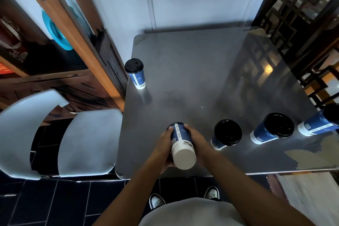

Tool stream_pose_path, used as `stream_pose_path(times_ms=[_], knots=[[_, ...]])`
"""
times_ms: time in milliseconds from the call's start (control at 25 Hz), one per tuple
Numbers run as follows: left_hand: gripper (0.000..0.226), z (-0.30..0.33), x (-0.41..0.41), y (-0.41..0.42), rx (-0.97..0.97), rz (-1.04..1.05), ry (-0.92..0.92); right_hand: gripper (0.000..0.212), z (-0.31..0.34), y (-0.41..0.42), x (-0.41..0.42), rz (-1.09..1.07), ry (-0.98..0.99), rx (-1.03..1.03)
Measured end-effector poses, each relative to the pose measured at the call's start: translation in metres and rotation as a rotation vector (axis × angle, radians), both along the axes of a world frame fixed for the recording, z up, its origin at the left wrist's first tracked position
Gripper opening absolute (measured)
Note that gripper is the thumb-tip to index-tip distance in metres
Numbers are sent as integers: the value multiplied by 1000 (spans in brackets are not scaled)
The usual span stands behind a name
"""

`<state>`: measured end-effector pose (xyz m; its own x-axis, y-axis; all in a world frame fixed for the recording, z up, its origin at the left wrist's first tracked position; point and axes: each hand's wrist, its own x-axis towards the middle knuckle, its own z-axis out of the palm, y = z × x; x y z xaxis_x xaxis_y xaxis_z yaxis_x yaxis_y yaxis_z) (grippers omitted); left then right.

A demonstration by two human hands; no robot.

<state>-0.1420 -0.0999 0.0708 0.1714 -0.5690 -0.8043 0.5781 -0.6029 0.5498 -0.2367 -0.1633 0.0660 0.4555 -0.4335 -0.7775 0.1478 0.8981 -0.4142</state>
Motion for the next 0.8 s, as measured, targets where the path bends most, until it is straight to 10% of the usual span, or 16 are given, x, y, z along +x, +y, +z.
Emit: stream_pose_path(times_ms=[280,800], knots=[[64,11,15,4,95,-310,-359,70,-10,-7,-5,187,86,35],[75,10,10,9,62,-192,-217,58,-8,-1,1,42,109,-29]])
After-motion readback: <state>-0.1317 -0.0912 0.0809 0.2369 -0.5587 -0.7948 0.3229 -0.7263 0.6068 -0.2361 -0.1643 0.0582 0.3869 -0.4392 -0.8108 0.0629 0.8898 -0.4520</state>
